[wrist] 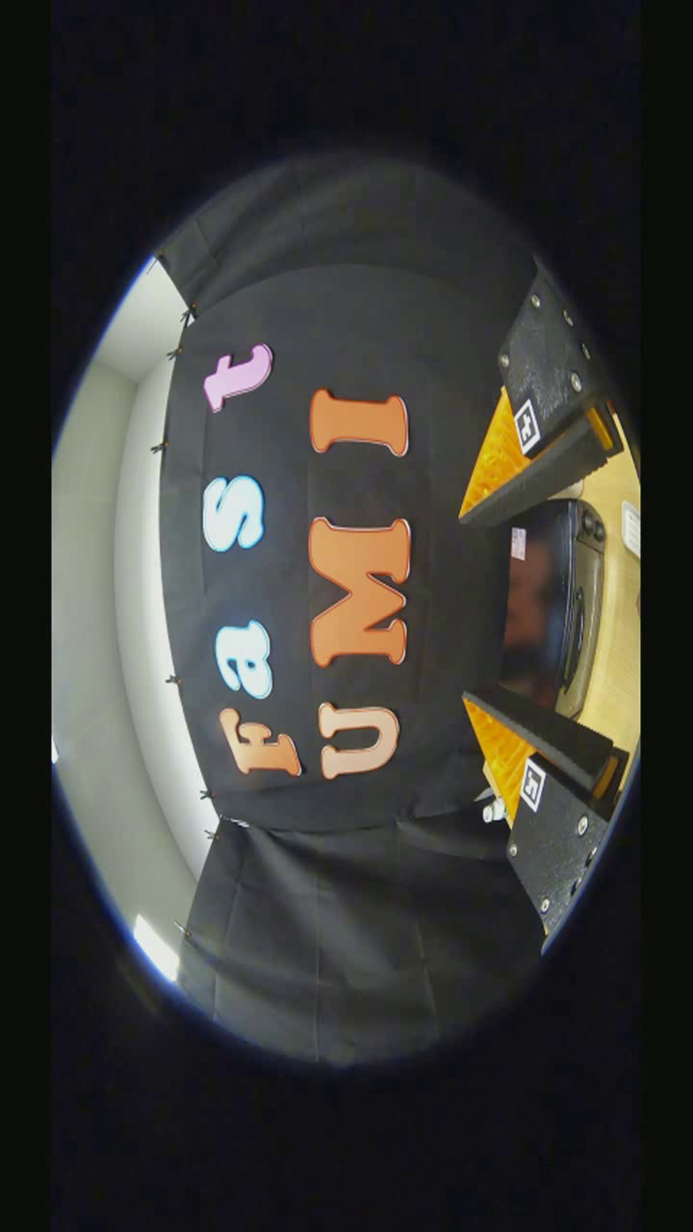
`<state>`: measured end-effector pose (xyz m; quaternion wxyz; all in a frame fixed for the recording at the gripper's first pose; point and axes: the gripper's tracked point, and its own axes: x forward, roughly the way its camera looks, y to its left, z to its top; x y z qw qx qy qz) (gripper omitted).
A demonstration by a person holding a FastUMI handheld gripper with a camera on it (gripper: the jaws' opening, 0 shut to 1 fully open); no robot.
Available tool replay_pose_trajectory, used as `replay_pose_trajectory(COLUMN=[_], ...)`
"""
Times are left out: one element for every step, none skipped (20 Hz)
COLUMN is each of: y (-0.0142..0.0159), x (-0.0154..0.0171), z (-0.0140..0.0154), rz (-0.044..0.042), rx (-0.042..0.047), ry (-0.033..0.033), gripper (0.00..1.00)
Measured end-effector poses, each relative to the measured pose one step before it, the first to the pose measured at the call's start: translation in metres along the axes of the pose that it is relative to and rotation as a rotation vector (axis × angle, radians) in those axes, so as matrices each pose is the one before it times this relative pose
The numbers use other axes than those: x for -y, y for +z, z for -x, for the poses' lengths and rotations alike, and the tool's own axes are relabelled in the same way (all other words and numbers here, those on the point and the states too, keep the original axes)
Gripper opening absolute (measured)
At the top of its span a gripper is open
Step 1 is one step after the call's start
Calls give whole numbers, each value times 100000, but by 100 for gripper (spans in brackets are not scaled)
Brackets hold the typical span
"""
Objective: Open the toaster oven, put the food inside, and close the toaster oven door.
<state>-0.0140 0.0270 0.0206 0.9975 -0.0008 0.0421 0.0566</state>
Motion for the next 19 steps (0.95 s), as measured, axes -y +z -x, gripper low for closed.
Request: replay_pose_trajectory(y=[841,633,440,577,345,154,47,-16,33,150,133,-29,68,87,164,-10,45,85,-41], x=[47,-37,203,163,43,82,344,331,66,-4,320,469,-25,-120,-144,-34,-61,-118,-58], z=[232,282,286,182,167,308,218,68,121,62,-77,-10,51,-13,-25,104,9,-117,-55], rz=[355,640,542,-159,-171,227,393,-481,-1021,-388,636,675,412,152,-105,-130,-205,31,117], rx=[1940,1523,999,929,695,974,201,-129,-249,625,650,439,468,422,439,233,501,458,290], ry=[333,101,-428,-43,79,327,-445,-196,269,215,-728,-803,3,354,436,245,345,190,284], gripper=[99,99,99,99,99,99,99,98,99,99,99,99,99,99,99,99,99,99,99])
